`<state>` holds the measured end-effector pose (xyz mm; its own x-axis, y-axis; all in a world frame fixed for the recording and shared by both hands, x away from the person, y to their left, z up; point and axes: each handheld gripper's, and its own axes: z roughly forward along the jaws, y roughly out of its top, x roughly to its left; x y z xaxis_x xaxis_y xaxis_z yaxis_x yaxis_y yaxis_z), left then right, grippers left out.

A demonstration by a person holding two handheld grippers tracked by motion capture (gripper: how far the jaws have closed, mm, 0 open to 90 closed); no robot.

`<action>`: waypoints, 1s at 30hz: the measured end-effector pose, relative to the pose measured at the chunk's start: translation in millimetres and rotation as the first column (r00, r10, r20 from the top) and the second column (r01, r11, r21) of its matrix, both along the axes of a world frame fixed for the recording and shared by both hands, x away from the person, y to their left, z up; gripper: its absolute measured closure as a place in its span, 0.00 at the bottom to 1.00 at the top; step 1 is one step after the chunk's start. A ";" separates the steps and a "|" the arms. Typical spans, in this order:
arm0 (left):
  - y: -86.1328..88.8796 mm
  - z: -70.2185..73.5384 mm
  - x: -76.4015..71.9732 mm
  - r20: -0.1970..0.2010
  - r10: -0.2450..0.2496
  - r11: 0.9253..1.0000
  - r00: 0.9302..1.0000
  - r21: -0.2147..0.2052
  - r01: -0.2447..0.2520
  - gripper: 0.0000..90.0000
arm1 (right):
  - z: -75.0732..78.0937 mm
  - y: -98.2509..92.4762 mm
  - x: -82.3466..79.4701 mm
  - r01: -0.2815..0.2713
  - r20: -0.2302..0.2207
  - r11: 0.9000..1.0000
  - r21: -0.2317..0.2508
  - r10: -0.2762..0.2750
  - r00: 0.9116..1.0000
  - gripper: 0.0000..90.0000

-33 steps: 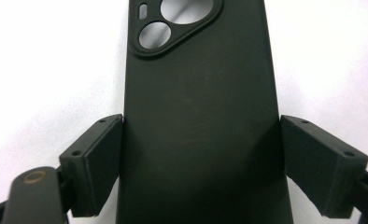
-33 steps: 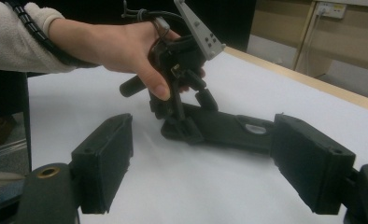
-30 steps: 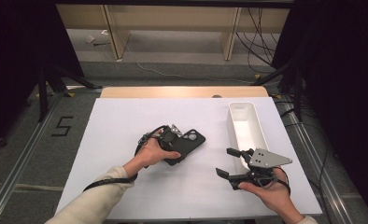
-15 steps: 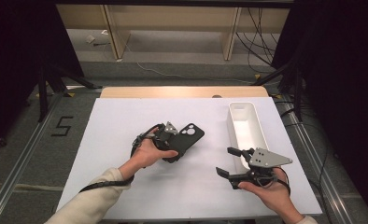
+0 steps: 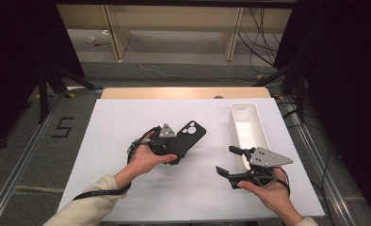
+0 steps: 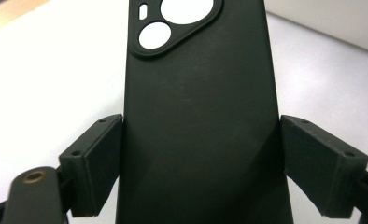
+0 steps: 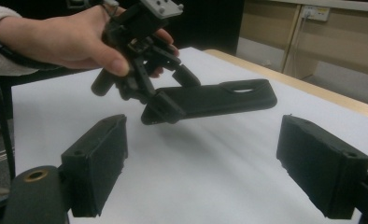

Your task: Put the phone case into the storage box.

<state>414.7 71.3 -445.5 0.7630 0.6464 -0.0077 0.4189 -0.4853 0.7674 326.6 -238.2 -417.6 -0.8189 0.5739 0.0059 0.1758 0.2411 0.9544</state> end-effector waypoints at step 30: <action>17.0 11.9 -40.7 0.083 -0.003 0.998 0.997 -0.059 0.008 0.18 | 13.0 31.1 33.7 0.082 0.008 0.996 0.028 -0.082 0.997 0.18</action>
<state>373.9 88.2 -433.6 0.7659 0.6427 0.0178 0.3503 -0.4404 0.8266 360.3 -207.2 -404.6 -0.7690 0.6391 0.0160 0.1856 0.1993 0.9622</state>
